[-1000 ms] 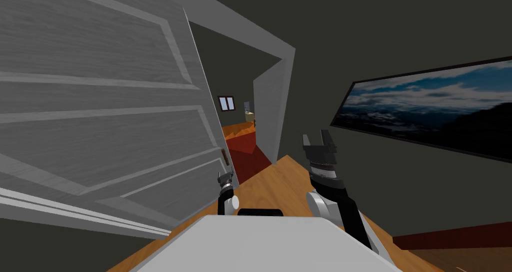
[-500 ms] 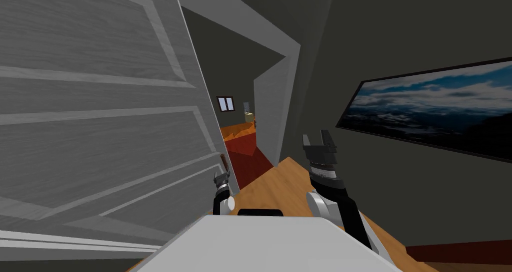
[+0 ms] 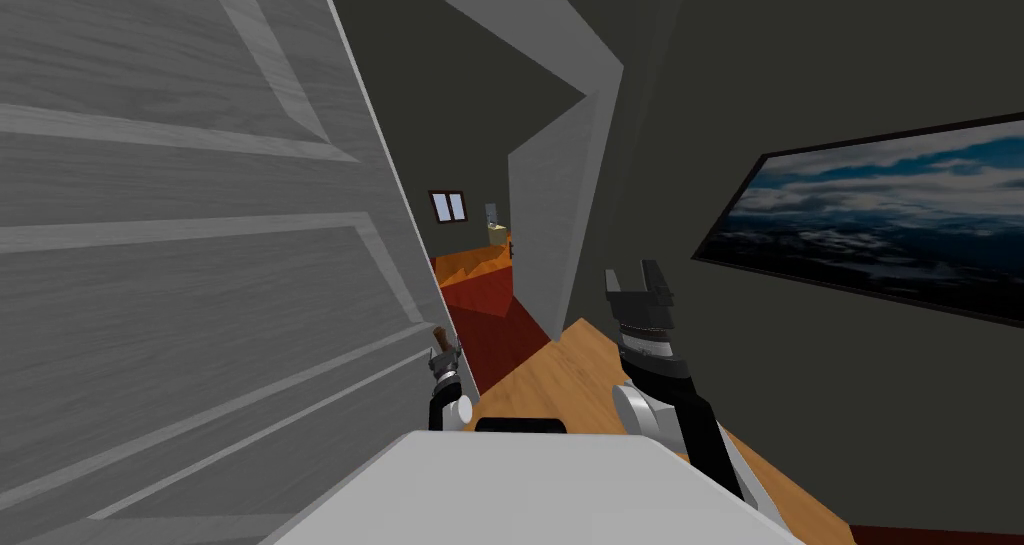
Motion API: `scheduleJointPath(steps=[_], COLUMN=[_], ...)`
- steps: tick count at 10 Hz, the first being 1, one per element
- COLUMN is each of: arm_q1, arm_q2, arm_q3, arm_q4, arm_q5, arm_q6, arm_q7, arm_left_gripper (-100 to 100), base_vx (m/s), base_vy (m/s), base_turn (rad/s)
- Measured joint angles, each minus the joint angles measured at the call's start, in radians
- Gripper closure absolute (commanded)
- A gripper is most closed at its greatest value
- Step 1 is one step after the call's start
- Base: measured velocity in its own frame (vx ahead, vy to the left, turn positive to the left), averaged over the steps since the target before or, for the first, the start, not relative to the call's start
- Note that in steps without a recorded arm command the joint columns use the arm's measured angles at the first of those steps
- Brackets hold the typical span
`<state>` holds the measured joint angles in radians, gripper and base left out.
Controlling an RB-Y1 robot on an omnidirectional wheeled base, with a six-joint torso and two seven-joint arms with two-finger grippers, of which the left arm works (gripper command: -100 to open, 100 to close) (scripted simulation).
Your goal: Push the door open
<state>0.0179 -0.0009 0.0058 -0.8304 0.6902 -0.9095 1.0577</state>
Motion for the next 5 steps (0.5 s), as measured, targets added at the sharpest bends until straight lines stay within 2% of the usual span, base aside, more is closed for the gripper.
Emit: scheduleJointPath(steps=[1,5], arm_q1=[0.000,0.000], arm_q2=[-0.002,0.001], arm_q3=[0.000,0.001], arm_q4=[0.000,0.001], arm_q5=[0.000,0.001], arm_q6=[0.000,0.002], arm_q7=[0.000,0.001], arm_left_gripper=[100,100], base_vx=[-0.011,-0.014], base_vy=[-0.009,-0.006], base_turn=[0.018,-0.004])
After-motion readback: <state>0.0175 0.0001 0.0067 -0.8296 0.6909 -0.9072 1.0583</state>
